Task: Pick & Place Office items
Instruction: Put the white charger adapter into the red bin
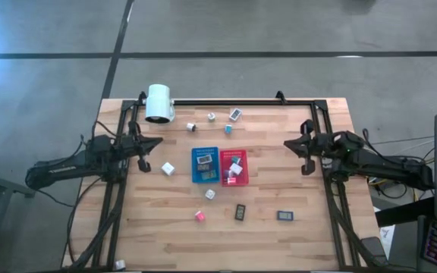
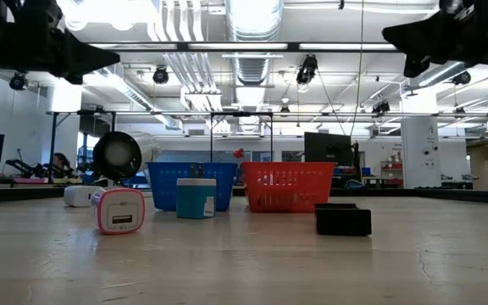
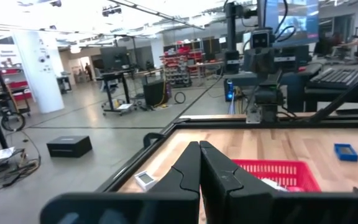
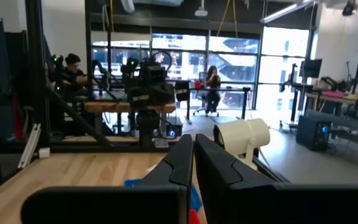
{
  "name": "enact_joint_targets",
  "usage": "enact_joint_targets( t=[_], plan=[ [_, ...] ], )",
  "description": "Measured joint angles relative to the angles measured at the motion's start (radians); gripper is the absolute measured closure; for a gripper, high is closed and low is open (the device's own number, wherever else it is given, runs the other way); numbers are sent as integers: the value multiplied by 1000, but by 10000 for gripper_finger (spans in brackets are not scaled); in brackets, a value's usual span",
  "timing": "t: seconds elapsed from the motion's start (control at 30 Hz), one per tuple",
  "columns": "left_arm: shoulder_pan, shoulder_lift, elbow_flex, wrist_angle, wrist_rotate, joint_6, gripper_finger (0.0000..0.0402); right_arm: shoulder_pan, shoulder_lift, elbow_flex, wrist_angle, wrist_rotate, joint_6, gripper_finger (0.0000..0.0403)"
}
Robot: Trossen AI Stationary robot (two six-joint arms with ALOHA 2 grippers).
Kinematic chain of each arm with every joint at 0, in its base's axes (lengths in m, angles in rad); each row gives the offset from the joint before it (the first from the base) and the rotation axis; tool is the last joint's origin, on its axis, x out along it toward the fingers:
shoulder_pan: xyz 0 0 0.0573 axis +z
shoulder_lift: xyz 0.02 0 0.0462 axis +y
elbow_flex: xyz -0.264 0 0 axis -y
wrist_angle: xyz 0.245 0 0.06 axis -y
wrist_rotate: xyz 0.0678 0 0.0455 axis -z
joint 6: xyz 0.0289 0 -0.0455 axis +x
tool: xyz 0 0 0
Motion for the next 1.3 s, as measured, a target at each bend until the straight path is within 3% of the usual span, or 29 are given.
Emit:
enact_joint_targets(
  t=[0.63,1.3],
  plan=[
    [0,2,-4,24,-2,0,399,0,-233,-21,-170,53,-17,390],
    [0,4,-5,68,1,30,399,1,-239,-60,-174,55,-59,390]
  ],
)
